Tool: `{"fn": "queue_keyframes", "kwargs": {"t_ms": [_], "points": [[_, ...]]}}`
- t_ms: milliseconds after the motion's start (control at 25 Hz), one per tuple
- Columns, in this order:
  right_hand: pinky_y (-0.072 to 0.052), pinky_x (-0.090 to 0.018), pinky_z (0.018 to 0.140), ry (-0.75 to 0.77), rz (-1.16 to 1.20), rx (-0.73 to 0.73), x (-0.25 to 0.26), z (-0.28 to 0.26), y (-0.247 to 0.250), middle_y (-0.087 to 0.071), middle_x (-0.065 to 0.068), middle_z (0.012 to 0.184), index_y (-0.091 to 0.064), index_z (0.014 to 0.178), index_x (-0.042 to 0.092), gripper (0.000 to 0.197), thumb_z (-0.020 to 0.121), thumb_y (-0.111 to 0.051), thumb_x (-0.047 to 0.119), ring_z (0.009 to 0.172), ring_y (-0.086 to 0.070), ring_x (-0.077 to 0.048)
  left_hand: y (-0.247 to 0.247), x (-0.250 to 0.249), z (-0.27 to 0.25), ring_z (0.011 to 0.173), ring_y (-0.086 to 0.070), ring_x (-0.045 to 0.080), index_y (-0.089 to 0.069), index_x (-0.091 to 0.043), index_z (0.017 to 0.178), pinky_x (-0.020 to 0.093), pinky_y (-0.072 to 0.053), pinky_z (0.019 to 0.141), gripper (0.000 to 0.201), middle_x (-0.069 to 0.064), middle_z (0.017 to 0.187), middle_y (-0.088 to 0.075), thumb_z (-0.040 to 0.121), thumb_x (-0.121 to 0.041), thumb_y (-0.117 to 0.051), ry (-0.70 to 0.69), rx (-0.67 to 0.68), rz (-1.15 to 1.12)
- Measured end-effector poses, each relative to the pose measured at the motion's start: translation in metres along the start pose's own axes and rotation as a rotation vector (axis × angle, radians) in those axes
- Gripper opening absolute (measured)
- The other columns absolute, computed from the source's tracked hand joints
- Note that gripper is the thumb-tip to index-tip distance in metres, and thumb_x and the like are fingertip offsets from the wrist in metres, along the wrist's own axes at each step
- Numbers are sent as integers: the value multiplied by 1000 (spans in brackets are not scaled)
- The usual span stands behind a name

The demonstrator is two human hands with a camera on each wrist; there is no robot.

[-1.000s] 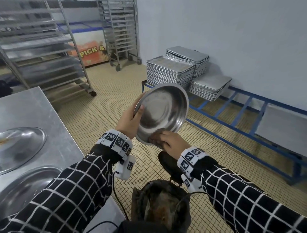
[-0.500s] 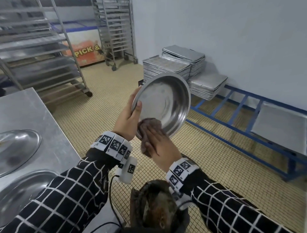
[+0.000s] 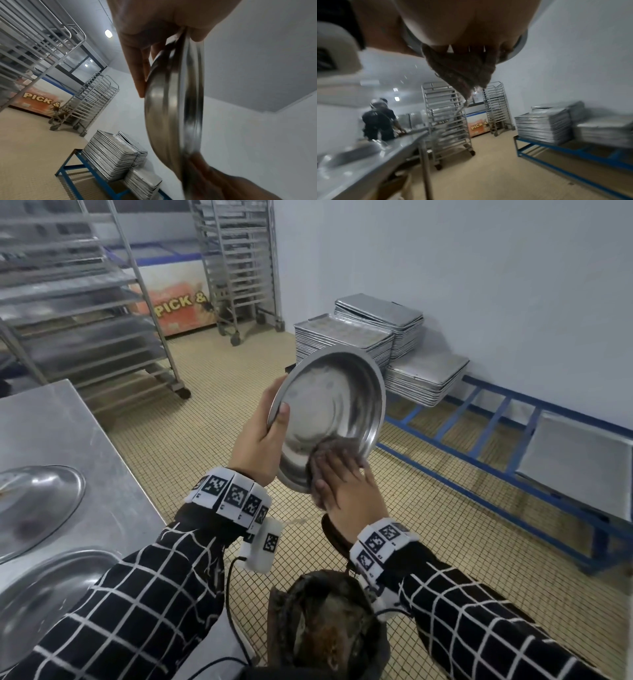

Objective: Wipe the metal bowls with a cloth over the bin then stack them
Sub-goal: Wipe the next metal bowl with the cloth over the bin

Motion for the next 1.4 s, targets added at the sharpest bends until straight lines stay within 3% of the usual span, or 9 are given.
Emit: {"fn": "queue_keyframes", "kwargs": {"t_ms": [120, 280, 400, 520, 680, 880, 1000, 1120, 1400], "points": [[0, -49, 119, -119, -182, 43, -39, 4, 1, 1, -3, 160, -8, 153, 19, 66, 93, 4, 46, 146, 12, -24, -3, 12, -6, 89, -66, 10, -41, -32, 137, 36, -57, 75, 40, -10, 104, -64, 100, -45, -34, 74, 36, 14], [2, -39, 118, -215, 35, -169, -57, 18, 25, 16, -10, 158, 1, 152, 10, 64, 99, -11, 44, 145, 15, -28, -7, 27, -13, 100, -61, 8, -48, -23, 137, 27, -50, 85, 41, -10, 110, -64, 101, -40, -36, 271, 16, -139], [-39, -35, 104, -272, 333, -265, -66, 22, 45, -15, -10, 158, -11, 152, 16, 64, 99, -35, 42, 139, -29, -26, -4, 32, -14, 79, -67, 6, -58, -15, 120, 19, -52, 68, 35, -5, 93, -69, 102, -36, -37, 337, 64, -176], [-46, -26, 77, -345, 619, -254, -78, 26, 62, -61, -5, 112, -50, 122, 14, 35, 95, -52, 36, 101, -61, -21, -2, 34, -16, 54, -64, 8, -63, -12, 96, 18, -52, 54, 31, -1, 70, -66, 101, -32, -39, 411, 170, -183], [-47, -24, 70, -418, 664, -210, -79, 19, 54, -62, 0, 86, -55, 97, 7, 20, 94, -57, 27, 84, -61, -17, 3, 44, -26, 56, -66, 10, -59, -19, 114, 23, -53, 56, 21, -2, 73, -69, 97, -27, -50, 458, 172, -205], [-51, -31, 78, -696, 963, -394, -66, 3, 39, -60, 0, 95, -49, 108, 9, 18, 98, -50, 23, 91, -62, -19, 1, 41, -35, 98, -65, 7, -25, -39, 142, 24, -57, 74, 76, -11, 119, -57, 78, -29, -66, 221, 108, -190], [-52, -32, 73, -736, 1046, -462, -51, -3, 33, -60, 0, 93, -46, 107, 14, 15, 99, -46, 27, 86, -63, -20, -10, 35, -47, 97, -61, 4, -36, -27, 133, 12, -48, 72, 55, -14, 108, -58, 87, -17, -64, 294, 33, -224], [-43, -21, 59, -679, 1012, -322, -45, -6, 29, -59, 0, 89, -48, 109, 13, 23, 102, -37, 33, 75, -59, -14, -6, 36, -49, 91, -54, 4, -43, -22, 119, 15, -40, 69, 28, -13, 96, -56, 95, -11, -50, 380, -89, -289], [-42, -8, 52, -458, 856, -214, -23, -17, 32, -59, 11, 84, -52, 107, 17, 16, 99, -44, 29, 71, -57, 3, 15, 50, -35, 84, -57, 5, -27, -26, 149, 25, -46, 75, 49, -10, 94, -58, 102, -25, -41, 321, -76, -3]]}}
Point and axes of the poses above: each hand's wrist, its own z-axis towards the middle knuckle, its own y-axis out of the back of the hand, x = y × z, the point moved 4 cm from there along z, towards the middle knuckle
